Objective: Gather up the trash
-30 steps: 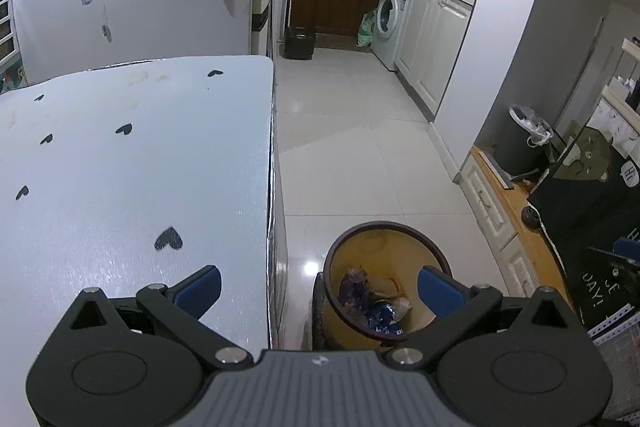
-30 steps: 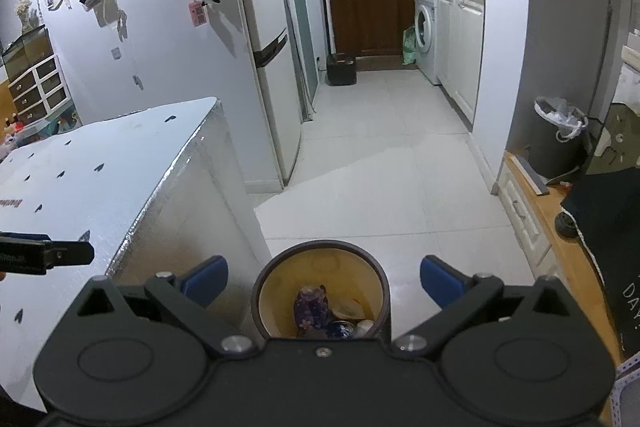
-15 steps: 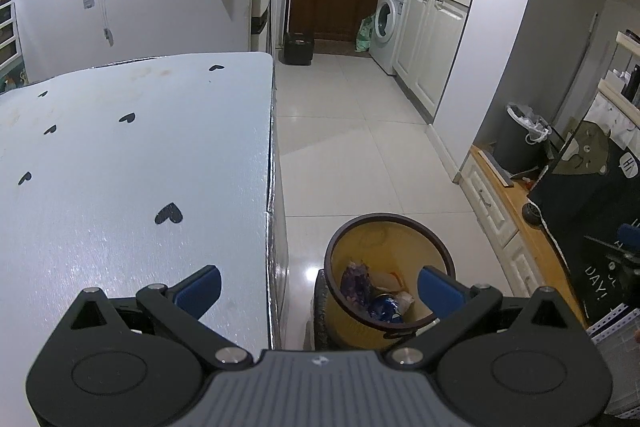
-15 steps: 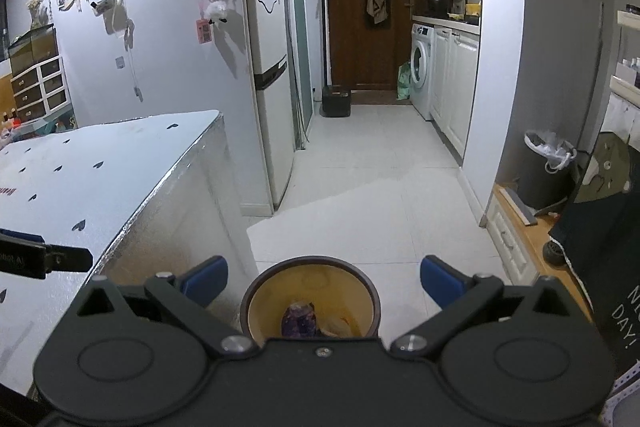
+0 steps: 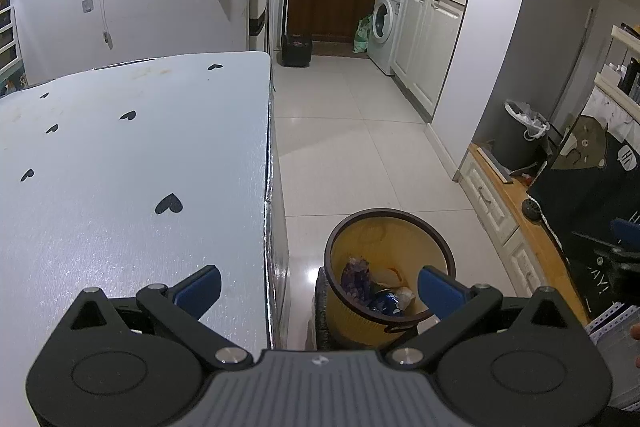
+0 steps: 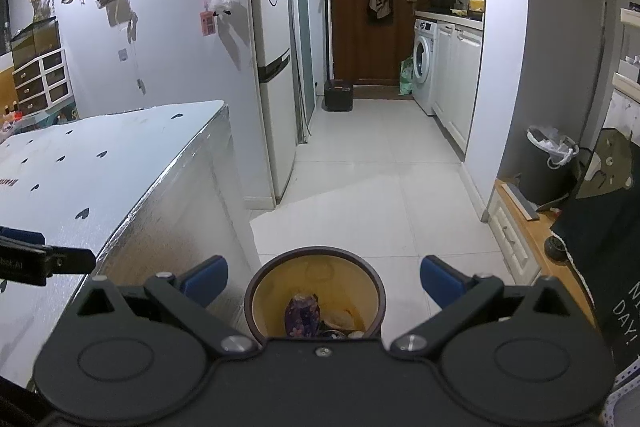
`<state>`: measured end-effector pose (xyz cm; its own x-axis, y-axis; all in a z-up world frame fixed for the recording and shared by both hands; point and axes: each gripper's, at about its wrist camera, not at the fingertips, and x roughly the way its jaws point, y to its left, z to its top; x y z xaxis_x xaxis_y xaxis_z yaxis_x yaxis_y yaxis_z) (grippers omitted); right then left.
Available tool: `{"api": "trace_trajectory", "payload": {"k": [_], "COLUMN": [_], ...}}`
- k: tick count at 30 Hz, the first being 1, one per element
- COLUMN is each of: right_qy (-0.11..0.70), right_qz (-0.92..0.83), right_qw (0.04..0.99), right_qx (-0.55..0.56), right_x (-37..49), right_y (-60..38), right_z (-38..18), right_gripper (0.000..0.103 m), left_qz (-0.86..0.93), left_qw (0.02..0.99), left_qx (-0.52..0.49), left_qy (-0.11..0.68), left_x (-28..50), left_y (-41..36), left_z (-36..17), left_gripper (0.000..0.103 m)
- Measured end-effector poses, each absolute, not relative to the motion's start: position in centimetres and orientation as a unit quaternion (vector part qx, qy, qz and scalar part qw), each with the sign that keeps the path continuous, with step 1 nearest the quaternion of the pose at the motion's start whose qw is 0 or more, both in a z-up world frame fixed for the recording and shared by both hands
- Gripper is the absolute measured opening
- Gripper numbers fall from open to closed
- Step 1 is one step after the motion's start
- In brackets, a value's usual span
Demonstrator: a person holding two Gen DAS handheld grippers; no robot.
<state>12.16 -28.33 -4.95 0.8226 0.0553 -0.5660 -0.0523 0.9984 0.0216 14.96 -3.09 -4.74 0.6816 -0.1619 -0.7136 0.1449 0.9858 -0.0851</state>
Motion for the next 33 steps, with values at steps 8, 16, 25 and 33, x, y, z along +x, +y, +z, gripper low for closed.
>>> {"api": "trace_trajectory", "payload": {"k": [8,16,25,33], "right_qy": [0.300,0.300,0.300,0.301], "right_qz": [0.034,0.034,0.035,0.036], "right_qw": [0.953,0.953,0.953,0.953], "right_qx": [0.001,0.001,0.000,0.000], "right_x": [12.28,12.24,12.26,12.30], "right_y": [-28.09,-27.95,-27.99,-27.99], "right_z": [-5.20,-5.24,-5.24,-5.21], "right_gripper": [0.103,0.103,0.103,0.103], "left_qz": [-0.078,-0.076,-0.074,-0.072], "left_qw": [0.916,0.915,0.916,0.916], "left_qx": [-0.014,-0.015,-0.012,-0.012], "left_qy": [0.394,0.395,0.395,0.395], "left_x": [14.71,14.73,14.71,14.76], "left_y": [-2.85,-2.76,-2.82,-2.70], "left_z": [-5.04,-5.05,-4.98,-5.08], "left_gripper": [0.103,0.103,0.103,0.103]}}
